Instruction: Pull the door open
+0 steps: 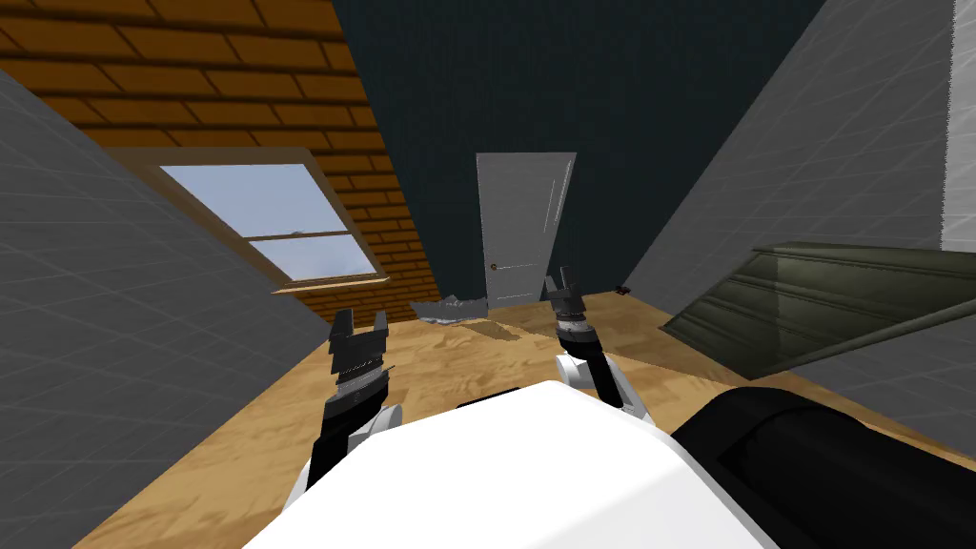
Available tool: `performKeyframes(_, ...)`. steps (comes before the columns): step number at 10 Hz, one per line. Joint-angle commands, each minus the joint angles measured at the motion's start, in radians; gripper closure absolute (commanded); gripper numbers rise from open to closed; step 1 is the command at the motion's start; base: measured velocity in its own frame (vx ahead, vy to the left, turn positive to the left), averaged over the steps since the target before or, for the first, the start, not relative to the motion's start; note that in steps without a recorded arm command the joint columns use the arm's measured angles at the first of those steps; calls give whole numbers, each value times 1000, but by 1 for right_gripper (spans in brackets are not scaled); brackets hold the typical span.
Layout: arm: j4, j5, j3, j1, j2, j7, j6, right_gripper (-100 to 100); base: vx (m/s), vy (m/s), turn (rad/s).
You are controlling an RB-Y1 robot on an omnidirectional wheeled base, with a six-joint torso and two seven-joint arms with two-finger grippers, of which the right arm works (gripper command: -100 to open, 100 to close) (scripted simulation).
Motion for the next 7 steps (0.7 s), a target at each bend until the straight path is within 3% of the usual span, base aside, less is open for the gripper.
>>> performKeyframes(1,34,-20,-9,-5,-8,-26,-8,-100,38,-4,242)
performKeyframes(7,137,-79,-36,-22,-29,-105,-32,-100,57,-22,147)
